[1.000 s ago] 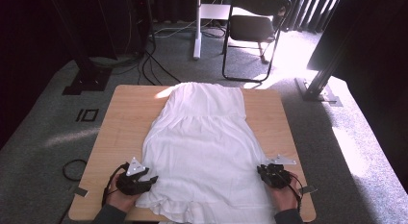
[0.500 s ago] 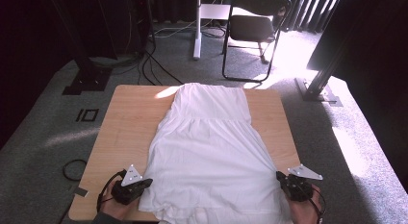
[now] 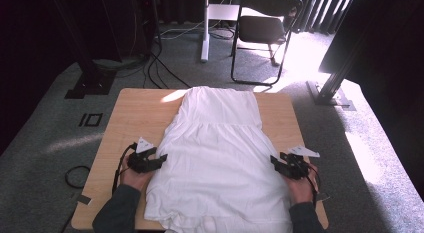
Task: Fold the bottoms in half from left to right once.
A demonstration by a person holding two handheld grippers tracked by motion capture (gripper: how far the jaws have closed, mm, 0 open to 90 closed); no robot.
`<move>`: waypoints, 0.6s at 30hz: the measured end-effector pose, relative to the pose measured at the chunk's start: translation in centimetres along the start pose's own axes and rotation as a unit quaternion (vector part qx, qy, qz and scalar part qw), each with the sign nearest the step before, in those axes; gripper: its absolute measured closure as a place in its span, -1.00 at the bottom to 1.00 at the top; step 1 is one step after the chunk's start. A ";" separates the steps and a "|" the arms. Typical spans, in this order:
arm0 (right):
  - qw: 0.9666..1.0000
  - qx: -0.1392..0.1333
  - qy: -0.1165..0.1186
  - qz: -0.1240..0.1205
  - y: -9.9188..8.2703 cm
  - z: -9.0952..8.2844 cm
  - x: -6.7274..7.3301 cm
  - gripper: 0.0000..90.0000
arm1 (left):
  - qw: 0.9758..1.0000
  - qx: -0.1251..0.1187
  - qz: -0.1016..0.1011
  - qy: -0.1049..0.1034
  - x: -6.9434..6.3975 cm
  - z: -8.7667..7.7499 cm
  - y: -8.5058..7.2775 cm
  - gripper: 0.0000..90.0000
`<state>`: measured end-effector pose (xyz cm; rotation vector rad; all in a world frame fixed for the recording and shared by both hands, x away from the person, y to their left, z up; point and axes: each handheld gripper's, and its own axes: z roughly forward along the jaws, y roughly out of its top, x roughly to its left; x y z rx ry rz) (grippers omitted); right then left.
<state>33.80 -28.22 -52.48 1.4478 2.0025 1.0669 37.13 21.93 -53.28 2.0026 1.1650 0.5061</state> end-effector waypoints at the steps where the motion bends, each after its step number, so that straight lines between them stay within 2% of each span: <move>1: 1.000 0.005 0.002 0.001 0.7 1.3 0.0 0.16 | 1.000 0.002 -0.001 0.000 0.1 0.5 0.3 -0.02; 4: 1.000 0.018 -0.003 -0.005 1.8 3.8 0.0 0.14 | 1.000 0.027 0.001 0.004 0.1 2.3 1.1 0.02; 6: 0.999 0.033 -0.017 -0.011 2.1 5.2 -0.1 0.24 | 0.999 0.049 0.009 0.011 -0.2 3.0 1.1 0.14; 8: 0.998 0.052 -0.020 -0.011 1.9 6.0 -0.2 0.57 | 0.999 0.052 0.010 -0.007 -0.3 3.2 1.0 0.50; 9: 0.998 0.062 -0.027 -0.013 1.7 6.2 -0.2 0.66 | 0.998 0.055 0.014 -0.005 -0.4 3.1 1.1 0.67; 10: 0.997 0.070 -0.033 -0.012 1.3 6.3 -0.1 0.74 | 0.998 0.059 0.023 0.001 -0.7 2.9 1.1 0.85; 11: 0.997 0.063 -0.032 -0.010 1.0 6.1 -0.1 0.82 | 0.998 0.061 0.034 0.005 -0.9 2.8 1.0 0.89; 13: 0.998 0.059 -0.033 -0.004 0.5 5.5 -0.2 0.91 | 0.997 0.065 0.044 0.007 -1.2 2.4 0.8 0.91; 16: 0.998 0.061 -0.032 -0.003 -0.5 4.3 0.0 0.95 | 0.997 0.062 0.046 0.003 -1.6 1.3 -0.3 0.91; 18: 0.998 0.058 -0.029 -0.007 -1.4 3.3 0.3 0.96 | 0.997 0.060 0.055 0.001 -2.0 0.6 -1.0 0.91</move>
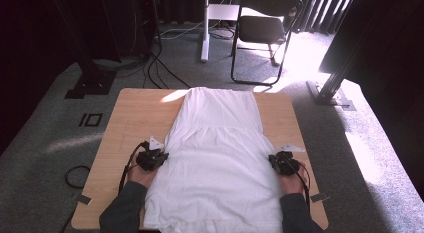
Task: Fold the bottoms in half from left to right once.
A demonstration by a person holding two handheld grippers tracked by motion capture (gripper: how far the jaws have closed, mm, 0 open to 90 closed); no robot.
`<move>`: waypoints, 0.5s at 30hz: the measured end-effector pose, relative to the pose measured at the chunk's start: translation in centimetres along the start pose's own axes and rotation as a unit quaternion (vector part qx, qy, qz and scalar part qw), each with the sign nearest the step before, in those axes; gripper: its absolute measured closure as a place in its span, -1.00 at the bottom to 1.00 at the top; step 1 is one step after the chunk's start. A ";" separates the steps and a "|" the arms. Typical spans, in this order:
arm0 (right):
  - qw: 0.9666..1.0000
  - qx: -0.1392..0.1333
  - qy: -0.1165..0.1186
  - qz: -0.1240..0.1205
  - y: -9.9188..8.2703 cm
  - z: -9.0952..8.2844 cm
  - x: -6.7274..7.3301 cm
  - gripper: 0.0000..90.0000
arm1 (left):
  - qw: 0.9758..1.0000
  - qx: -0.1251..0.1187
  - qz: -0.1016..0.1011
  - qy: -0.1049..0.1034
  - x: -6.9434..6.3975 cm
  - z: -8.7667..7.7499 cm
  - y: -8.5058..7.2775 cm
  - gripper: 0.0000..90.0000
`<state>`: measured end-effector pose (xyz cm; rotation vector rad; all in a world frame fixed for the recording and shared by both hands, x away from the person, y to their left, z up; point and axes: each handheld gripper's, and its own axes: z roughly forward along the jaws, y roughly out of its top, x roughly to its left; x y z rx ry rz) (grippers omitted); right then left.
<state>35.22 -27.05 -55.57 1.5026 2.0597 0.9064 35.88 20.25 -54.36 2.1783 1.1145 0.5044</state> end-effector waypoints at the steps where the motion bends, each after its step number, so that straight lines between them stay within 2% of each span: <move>1: 1.000 0.000 -0.001 -0.008 -0.5 -0.5 0.3 0.97 | 1.000 -0.001 0.004 -0.001 -0.4 -0.4 -0.4 0.91; 5: 1.000 0.010 0.004 -0.014 -2.5 -2.6 1.2 0.97 | 1.000 0.000 0.015 -0.008 -1.6 -2.1 -2.2 0.91; 6: 1.000 0.010 0.004 -0.014 -2.5 -2.6 1.2 0.97 | 1.000 0.000 0.015 -0.008 -1.6 -2.1 -2.2 0.91; 7: 1.000 0.010 0.009 -0.013 -3.0 -3.1 1.4 0.97 | 1.000 0.001 0.016 -0.012 -2.1 -3.1 -3.1 0.91; 8: 1.000 0.008 0.015 -0.011 -4.2 -4.3 1.7 0.97 | 1.000 0.000 0.013 -0.018 -2.4 -3.5 -3.6 0.91; 15: 1.000 0.018 0.014 -0.007 -8.0 -8.2 2.5 0.97 | 0.999 -0.002 -0.006 -0.048 -3.6 -6.0 -6.5 0.91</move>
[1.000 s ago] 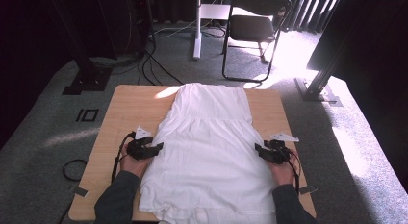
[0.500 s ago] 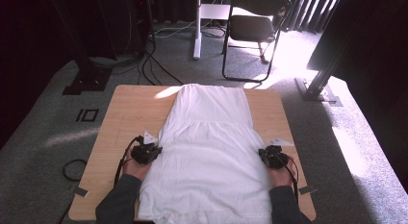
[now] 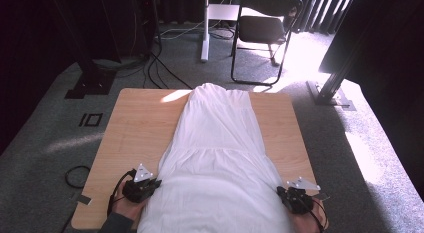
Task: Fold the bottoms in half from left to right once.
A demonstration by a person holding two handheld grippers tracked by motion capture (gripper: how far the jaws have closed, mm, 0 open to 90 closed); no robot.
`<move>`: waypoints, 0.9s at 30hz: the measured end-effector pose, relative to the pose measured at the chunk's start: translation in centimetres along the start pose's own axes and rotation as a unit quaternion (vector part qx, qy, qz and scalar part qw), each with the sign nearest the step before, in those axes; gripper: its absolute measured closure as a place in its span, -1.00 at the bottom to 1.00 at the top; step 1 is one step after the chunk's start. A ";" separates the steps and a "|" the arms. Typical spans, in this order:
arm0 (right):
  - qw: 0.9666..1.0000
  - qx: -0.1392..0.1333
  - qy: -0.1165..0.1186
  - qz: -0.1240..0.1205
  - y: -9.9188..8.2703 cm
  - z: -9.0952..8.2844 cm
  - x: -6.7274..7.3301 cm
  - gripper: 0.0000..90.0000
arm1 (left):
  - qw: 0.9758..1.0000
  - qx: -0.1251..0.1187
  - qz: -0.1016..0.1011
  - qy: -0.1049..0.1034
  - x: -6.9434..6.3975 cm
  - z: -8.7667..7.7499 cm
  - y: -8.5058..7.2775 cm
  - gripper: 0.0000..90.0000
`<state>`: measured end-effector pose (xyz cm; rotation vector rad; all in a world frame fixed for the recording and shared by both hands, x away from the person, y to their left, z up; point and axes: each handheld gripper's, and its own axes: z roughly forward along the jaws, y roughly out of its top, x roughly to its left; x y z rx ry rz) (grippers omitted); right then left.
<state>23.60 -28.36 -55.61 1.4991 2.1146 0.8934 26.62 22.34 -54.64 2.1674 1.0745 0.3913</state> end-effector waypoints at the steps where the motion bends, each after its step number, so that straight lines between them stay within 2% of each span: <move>1: 1.000 0.004 0.005 0.005 -0.4 -0.4 0.0 0.96 | 1.000 0.002 0.000 -0.004 -0.1 -0.2 -0.2 0.91; 4: 1.000 0.011 0.013 0.019 -0.9 -1.3 -0.3 0.84 | 1.000 -0.002 0.004 -0.011 -0.2 -0.4 -0.2 0.83; 6: 1.000 -0.009 0.021 0.021 -0.6 -1.4 -0.5 0.73 | 1.000 -0.023 -0.007 -0.015 0.1 -0.5 0.0 0.50; 8: 0.999 -0.030 0.029 0.015 0.6 -1.2 -0.7 0.61 | 0.999 -0.042 -0.015 -0.019 0.5 -0.7 0.3 0.36; 10: 0.998 -0.054 0.037 -0.002 2.7 -0.4 -0.9 0.50 | 0.998 -0.061 -0.021 -0.006 1.1 -0.8 0.8 0.20; 11: 0.998 -0.056 0.038 -0.003 3.5 0.1 -1.0 0.44 | 0.997 -0.068 -0.031 -0.010 1.5 -0.7 1.0 0.18; 15: 0.996 -0.066 0.058 -0.012 8.2 3.5 -1.3 0.31 | 0.996 -0.080 -0.047 -0.006 2.8 -0.1 2.0 0.12; 17: 0.996 -0.057 0.062 -0.009 10.3 5.5 -1.3 0.22 | 0.995 -0.087 -0.057 -0.003 3.2 0.3 2.3 0.09; 20: 0.997 -0.049 0.062 -0.012 12.7 8.3 -1.1 0.14 | 0.995 -0.082 -0.055 0.000 3.6 1.0 2.7 0.08; 23: 0.997 -0.039 0.067 -0.013 14.6 10.8 -0.8 0.12 | 0.996 -0.074 -0.055 -0.001 3.8 1.9 3.0 0.06; 26: 0.997 -0.025 0.070 -0.008 15.3 12.3 -0.6 0.12 | 0.996 -0.067 -0.051 -0.002 3.8 2.5 3.2 0.06; 27: 0.997 -0.020 0.070 -0.006 15.5 12.8 -0.5 0.18 | 0.997 -0.066 -0.049 -0.002 3.8 2.7 3.3 0.06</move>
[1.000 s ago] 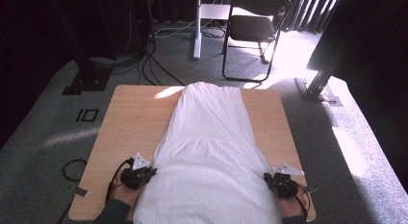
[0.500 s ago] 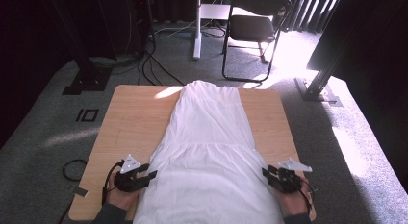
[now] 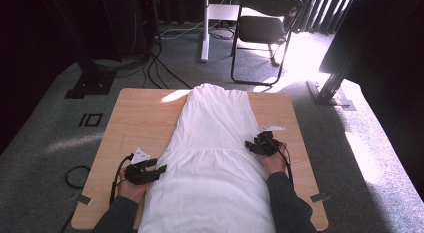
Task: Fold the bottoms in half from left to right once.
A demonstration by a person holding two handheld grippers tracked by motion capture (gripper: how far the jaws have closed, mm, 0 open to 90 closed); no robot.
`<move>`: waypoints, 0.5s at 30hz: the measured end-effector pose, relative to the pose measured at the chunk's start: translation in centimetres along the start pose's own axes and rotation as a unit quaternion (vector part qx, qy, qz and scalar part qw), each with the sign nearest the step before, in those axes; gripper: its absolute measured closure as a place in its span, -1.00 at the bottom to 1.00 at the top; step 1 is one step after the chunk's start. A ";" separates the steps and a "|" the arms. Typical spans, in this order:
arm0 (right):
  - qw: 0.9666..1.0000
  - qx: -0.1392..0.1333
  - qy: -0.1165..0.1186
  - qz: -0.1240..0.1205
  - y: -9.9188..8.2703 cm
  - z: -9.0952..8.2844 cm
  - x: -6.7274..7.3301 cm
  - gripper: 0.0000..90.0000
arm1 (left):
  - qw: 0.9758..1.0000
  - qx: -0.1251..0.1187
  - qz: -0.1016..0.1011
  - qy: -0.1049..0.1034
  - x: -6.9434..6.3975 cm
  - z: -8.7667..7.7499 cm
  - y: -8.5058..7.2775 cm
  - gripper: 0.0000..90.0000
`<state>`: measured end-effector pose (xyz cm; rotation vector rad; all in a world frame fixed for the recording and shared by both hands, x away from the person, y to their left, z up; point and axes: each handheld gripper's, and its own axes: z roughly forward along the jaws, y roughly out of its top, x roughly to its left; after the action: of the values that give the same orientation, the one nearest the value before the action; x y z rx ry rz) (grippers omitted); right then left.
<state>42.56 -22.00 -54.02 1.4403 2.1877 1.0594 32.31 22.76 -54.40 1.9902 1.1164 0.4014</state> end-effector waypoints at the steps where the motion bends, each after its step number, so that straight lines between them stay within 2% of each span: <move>1: 1.000 0.003 0.000 0.001 0.0 0.2 0.0 0.25 | 1.000 -0.001 0.000 -0.002 -0.1 0.2 0.1 0.05; 3: 1.000 0.004 0.013 0.002 0.1 0.5 0.2 0.61 | 1.000 0.001 0.002 -0.004 -0.2 0.4 0.1 0.05; 4: 1.000 0.003 0.012 -0.005 0.1 0.5 0.4 0.87 | 1.000 0.003 0.005 -0.003 -0.2 0.5 0.1 0.04; 5: 1.000 0.004 0.006 -0.009 0.2 0.4 0.6 0.97 | 1.000 0.003 0.005 -0.003 -0.2 0.5 0.1 0.03; 7: 1.000 -0.012 0.000 -0.011 0.5 -0.5 0.6 0.99 | 1.000 0.005 0.006 -0.005 -0.5 0.7 0.1 0.02; 8: 1.000 -0.026 -0.004 -0.011 0.7 -1.1 0.7 0.99 | 1.000 0.008 0.008 -0.007 -0.6 0.8 0.1 0.02; 9: 0.998 -0.054 -0.008 -0.007 1.0 -2.3 0.7 0.99 | 1.000 0.013 0.010 -0.009 -0.8 1.0 0.0 0.01; 10: 0.995 -0.095 -0.007 0.009 1.4 -4.1 0.7 0.99 | 1.000 0.017 0.014 -0.012 -1.0 1.3 -0.1 0.01; 11: 0.993 -0.114 -0.011 0.016 1.6 -5.2 0.7 0.99 | 0.999 0.024 0.019 -0.013 -1.2 1.6 -0.2 0.01; 12: 0.992 -0.124 -0.037 0.005 1.8 -6.1 0.7 0.99 | 0.999 0.021 0.023 -0.012 -1.4 1.7 -0.2 -0.01; 13: 0.991 -0.121 -0.061 -0.006 1.9 -6.4 0.6 0.99 | 0.999 0.023 0.032 -0.013 -1.7 1.8 -0.2 -0.02; 15: 0.993 -0.085 -0.081 0.005 1.5 -5.8 -0.5 0.99 | 0.999 0.022 0.037 -0.013 -2.0 1.9 -0.2 -0.02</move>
<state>40.19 -24.46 -49.01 1.4115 1.9316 1.0641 32.20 20.29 -55.55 2.0740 1.0465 0.3911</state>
